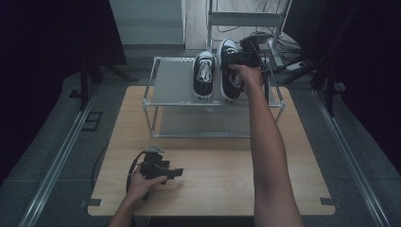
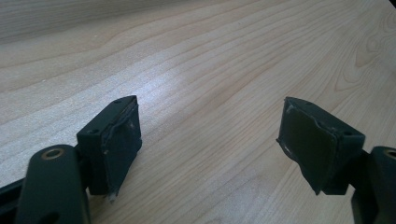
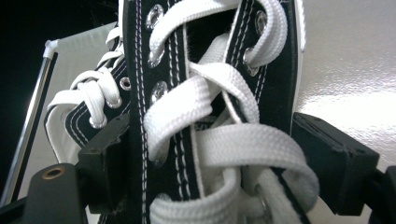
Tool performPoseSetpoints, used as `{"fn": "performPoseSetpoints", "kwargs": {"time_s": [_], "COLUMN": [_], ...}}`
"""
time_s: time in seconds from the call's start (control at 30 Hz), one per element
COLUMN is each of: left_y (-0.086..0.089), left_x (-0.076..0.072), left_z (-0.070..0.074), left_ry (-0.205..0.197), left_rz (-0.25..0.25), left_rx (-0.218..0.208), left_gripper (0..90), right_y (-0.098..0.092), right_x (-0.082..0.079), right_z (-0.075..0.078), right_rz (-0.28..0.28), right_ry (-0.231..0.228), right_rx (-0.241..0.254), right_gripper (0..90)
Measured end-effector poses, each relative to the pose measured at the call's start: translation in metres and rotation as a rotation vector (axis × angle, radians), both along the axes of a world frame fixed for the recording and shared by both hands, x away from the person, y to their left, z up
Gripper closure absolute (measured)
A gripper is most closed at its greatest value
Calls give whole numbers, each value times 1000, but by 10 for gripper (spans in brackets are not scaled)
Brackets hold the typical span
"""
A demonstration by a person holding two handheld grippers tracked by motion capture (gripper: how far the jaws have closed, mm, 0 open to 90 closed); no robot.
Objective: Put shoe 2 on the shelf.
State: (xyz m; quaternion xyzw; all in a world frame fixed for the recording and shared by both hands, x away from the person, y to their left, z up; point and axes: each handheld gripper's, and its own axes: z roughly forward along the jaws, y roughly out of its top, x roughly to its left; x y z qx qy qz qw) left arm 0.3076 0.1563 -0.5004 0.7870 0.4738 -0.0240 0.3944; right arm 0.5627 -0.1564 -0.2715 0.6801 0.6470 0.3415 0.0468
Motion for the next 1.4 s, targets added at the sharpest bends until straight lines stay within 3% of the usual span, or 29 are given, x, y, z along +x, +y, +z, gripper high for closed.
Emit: {"fn": "performPoseSetpoints", "kwargs": {"time_s": [1.07, 1.4], "left_y": [1, 1], "left_x": [0, -1], "left_z": [0, 1], "left_ry": [0, 0], "left_rz": [6, 3], "left_rx": [0, 0], "left_gripper": [211, 210], "right_y": [2, 2], "right_x": [12, 17], "right_z": [-8, -14], "right_rz": [-53, -70], "right_ry": [33, 78], "right_rx": [26, 24], "right_gripper": [180, 173]}}
